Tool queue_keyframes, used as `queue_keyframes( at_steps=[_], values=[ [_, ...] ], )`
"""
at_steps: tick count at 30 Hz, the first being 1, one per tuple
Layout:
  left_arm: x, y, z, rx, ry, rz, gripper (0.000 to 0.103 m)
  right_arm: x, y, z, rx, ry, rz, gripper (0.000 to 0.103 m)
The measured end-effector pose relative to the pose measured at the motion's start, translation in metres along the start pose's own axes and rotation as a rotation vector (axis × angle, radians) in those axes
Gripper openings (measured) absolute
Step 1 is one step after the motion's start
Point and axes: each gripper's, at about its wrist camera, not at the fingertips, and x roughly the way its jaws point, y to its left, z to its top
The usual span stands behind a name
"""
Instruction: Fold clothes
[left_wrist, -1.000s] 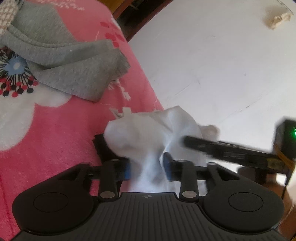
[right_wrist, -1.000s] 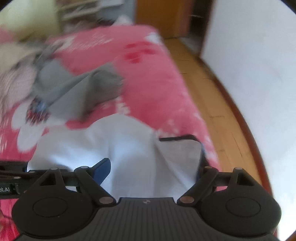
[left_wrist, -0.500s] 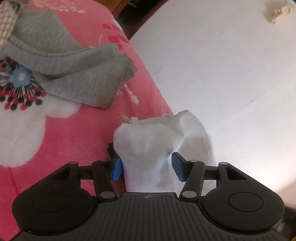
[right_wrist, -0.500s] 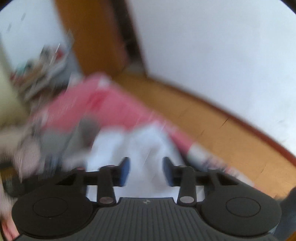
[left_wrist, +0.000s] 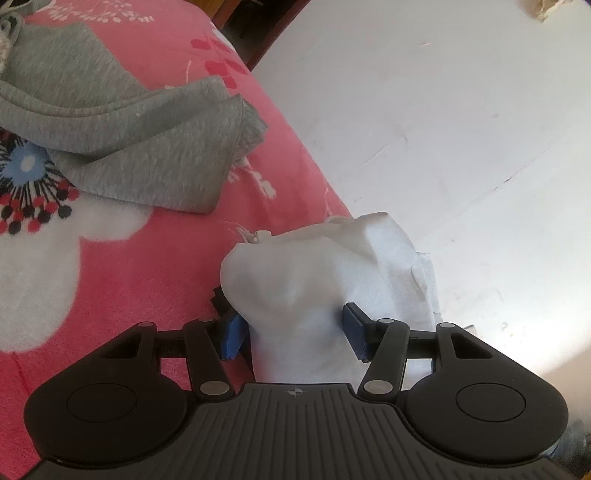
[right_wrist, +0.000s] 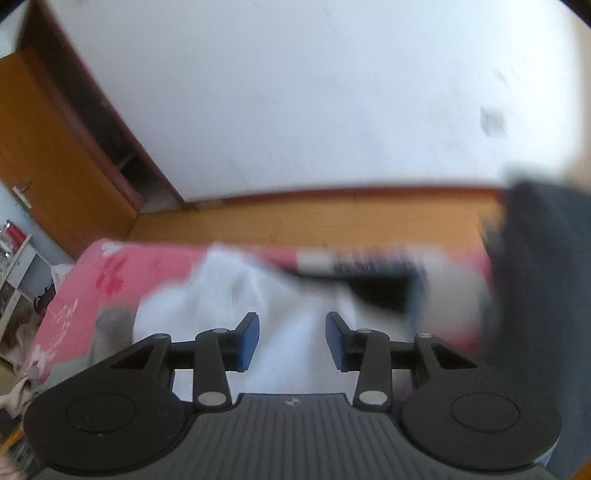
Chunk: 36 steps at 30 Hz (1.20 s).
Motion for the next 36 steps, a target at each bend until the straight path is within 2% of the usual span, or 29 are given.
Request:
queue_keyframes(
  at_steps=[3,6,8,11,15,18,20,21,23,25,28,31,36],
  values=[
    [0.003,-0.001,0.003,-0.004,0.007,0.003,0.055,-0.01,-0.015,-0.049,0.115,0.089,-0.016,0.042],
    [0.005,-0.003,0.005,0.001,0.024,0.016,0.054,-0.002,-0.046,-0.083,0.337,0.157,0.002,0.043],
    [0.004,-0.003,0.005,0.002,0.036,0.027,0.053,0.003,-0.064,-0.099,0.47,0.17,0.024,0.045],
    [0.005,-0.004,0.008,-0.005,0.051,0.036,0.053,0.014,-0.086,-0.114,0.593,0.167,0.07,0.052],
    [0.005,-0.004,0.01,-0.021,0.062,0.042,0.05,0.025,-0.1,-0.123,0.655,0.13,0.195,0.073],
    [0.005,-0.006,0.01,-0.021,0.064,0.046,0.046,0.029,-0.099,-0.122,0.638,0.12,0.242,0.074],
    [0.004,-0.006,0.01,-0.024,0.063,0.051,0.044,0.03,-0.098,-0.12,0.615,0.124,0.254,0.069],
    [0.004,-0.006,0.01,-0.028,0.063,0.054,0.044,0.031,-0.097,-0.118,0.599,0.132,0.254,0.062],
    [0.003,-0.006,0.009,-0.035,0.062,0.06,0.042,0.029,-0.092,-0.129,0.569,0.144,0.256,0.055],
    [0.002,-0.006,0.009,-0.041,0.06,0.069,0.04,0.032,-0.087,-0.129,0.534,0.164,0.25,0.035],
    [0.001,-0.005,0.008,-0.045,0.053,0.08,0.038,0.033,-0.082,-0.13,0.49,0.174,0.227,0.015],
    [0.0,-0.004,0.007,-0.051,0.046,0.08,0.036,0.026,-0.071,-0.124,0.442,0.167,0.208,0.008],
    [-0.003,-0.003,0.003,-0.066,0.038,0.069,0.033,0.004,-0.056,-0.092,0.311,0.11,0.175,0.005]
  ],
)
